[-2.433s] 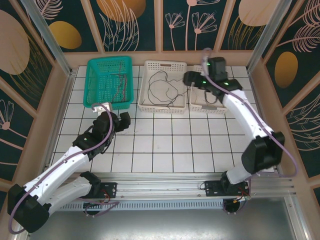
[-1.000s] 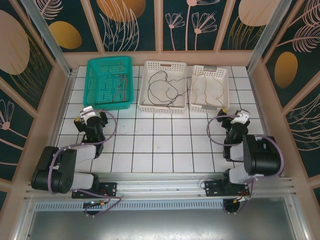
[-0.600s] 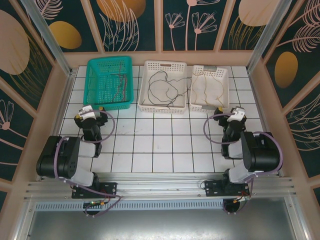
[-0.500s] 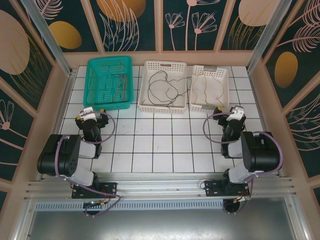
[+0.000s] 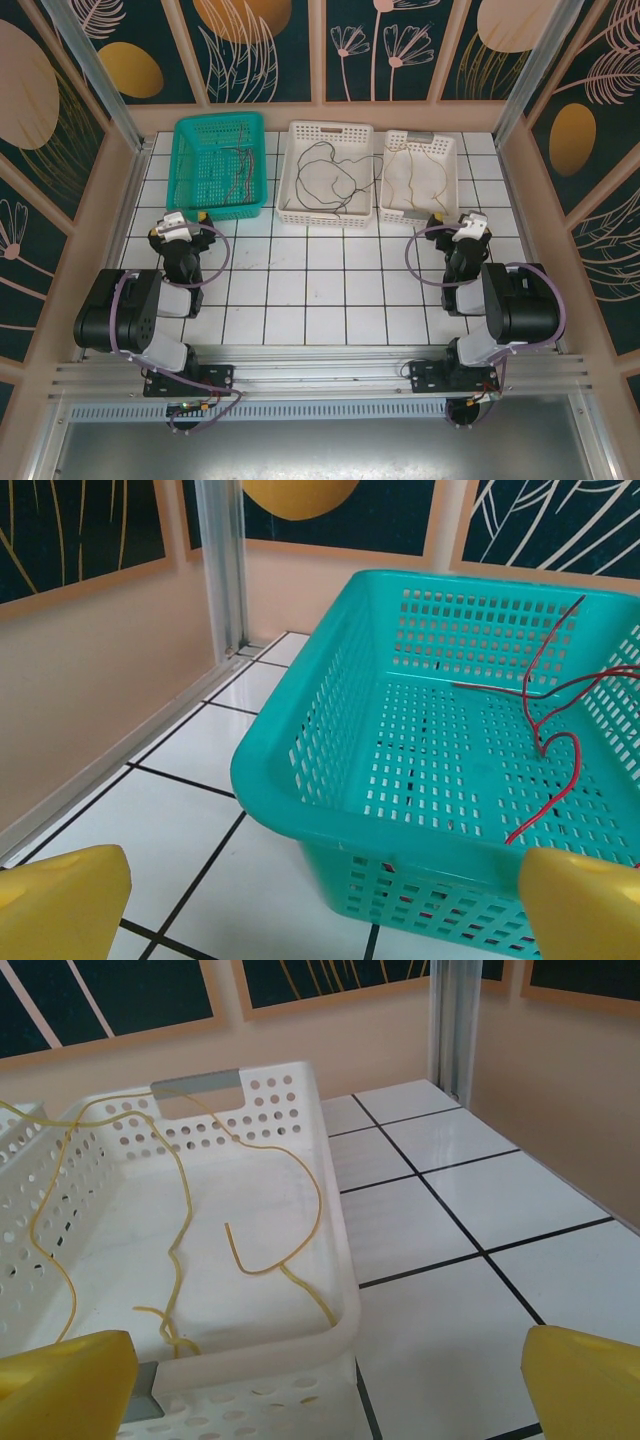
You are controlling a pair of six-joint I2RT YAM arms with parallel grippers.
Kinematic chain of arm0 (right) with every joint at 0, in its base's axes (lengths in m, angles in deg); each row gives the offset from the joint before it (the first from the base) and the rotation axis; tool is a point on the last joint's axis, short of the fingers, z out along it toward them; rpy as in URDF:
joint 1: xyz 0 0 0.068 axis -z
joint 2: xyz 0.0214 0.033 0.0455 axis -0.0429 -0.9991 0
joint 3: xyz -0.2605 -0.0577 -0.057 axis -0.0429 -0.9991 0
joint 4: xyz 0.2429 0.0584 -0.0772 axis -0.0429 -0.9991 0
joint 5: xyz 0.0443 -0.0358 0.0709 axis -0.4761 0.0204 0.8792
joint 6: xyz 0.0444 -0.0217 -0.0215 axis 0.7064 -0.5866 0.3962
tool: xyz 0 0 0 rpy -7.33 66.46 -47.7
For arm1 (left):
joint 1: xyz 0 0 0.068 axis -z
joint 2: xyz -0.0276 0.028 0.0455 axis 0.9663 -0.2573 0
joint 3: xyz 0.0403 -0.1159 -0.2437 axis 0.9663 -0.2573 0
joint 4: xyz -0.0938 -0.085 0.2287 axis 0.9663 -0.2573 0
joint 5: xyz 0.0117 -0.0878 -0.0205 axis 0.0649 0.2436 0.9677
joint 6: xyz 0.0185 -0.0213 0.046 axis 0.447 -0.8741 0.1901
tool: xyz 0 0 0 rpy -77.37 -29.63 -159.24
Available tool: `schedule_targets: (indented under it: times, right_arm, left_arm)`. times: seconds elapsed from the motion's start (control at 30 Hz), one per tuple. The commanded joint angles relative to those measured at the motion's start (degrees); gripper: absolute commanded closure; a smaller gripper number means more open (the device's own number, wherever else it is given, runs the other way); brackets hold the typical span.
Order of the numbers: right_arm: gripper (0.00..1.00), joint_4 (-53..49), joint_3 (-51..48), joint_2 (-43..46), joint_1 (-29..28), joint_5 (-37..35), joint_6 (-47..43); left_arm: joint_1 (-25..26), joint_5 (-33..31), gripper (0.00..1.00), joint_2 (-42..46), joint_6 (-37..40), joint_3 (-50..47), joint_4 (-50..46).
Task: Untangle the cables
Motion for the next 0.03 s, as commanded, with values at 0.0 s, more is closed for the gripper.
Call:
schedule_targets:
  times: [0.0]
  right_arm:
    - [0.01,1.1,0.8,-0.4,-0.2,-0.1,-0.6]
  left_arm:
    - [-0.3,0.2,0.01,0.8,0.4,-0.6,2.5]
